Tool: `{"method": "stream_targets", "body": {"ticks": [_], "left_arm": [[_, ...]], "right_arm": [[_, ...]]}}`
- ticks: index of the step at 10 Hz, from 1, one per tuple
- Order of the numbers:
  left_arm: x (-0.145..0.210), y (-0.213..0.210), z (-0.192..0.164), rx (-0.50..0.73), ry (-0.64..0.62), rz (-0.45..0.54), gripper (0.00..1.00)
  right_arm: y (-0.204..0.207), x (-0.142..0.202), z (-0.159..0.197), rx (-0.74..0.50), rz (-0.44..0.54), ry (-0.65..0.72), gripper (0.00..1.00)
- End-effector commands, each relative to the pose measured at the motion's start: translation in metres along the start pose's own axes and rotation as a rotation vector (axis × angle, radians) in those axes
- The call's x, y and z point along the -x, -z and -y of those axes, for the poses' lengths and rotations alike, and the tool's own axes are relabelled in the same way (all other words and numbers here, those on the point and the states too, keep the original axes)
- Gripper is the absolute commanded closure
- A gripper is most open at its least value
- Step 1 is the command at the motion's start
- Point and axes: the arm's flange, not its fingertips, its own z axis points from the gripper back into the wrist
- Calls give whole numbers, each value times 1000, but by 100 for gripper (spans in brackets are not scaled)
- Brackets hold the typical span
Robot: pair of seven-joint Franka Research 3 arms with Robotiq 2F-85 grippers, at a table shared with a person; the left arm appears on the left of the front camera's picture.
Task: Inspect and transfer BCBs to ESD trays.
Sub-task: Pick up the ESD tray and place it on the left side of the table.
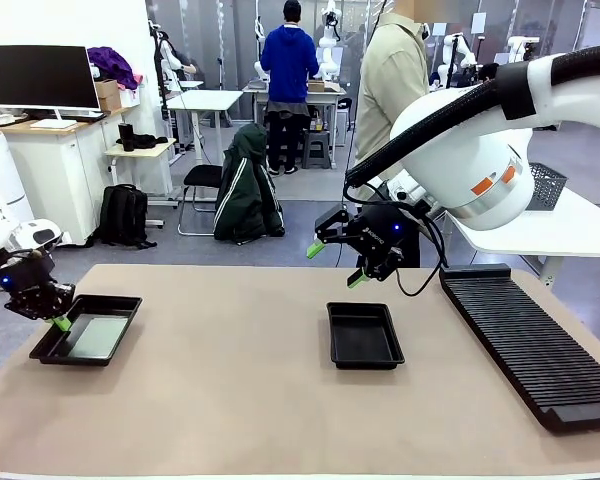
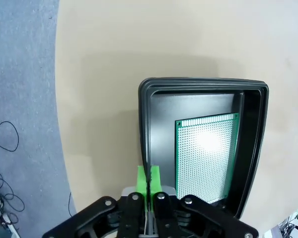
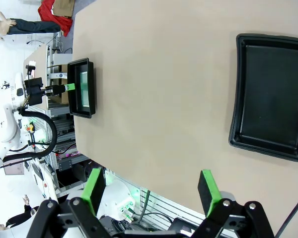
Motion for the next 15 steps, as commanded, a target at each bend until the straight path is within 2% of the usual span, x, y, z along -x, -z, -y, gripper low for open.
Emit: {"method": "stream_targets", "body": {"ticks": [1,5,6,7,8,9,11,12,13,15], "left_arm": [[0,6,-10,33,8,25,97],[5,16,-11,47,-7,38,97],[7,17,-9,49,-2,38,80],[7,17,-8,45,-9,45,40],[8,16,-8,45,-14,48,23],[9,17,-8,46,-15,48,0],[10,16,-6,42,-16,48,0],[10,14,-5,36,-16,50,5],[9,13,-3,33,-11,49,0],[9,11,-1,32,-9,45,0]], "right_arm": [[0,0,0,1,-1,8,0],[0,0,0,1,-1,8,0],[0,0,0,1,-1,8,0],[0,0,0,1,-1,8,0],[0,0,0,1,-1,8,0],[0,0,0,1,-1,8,0],[0,0,0,1,-1,8,0],[0,0,0,1,-1,8,0],[0,0,0,1,-1,8,0],[0,0,0,1,-1,8,0]]}}
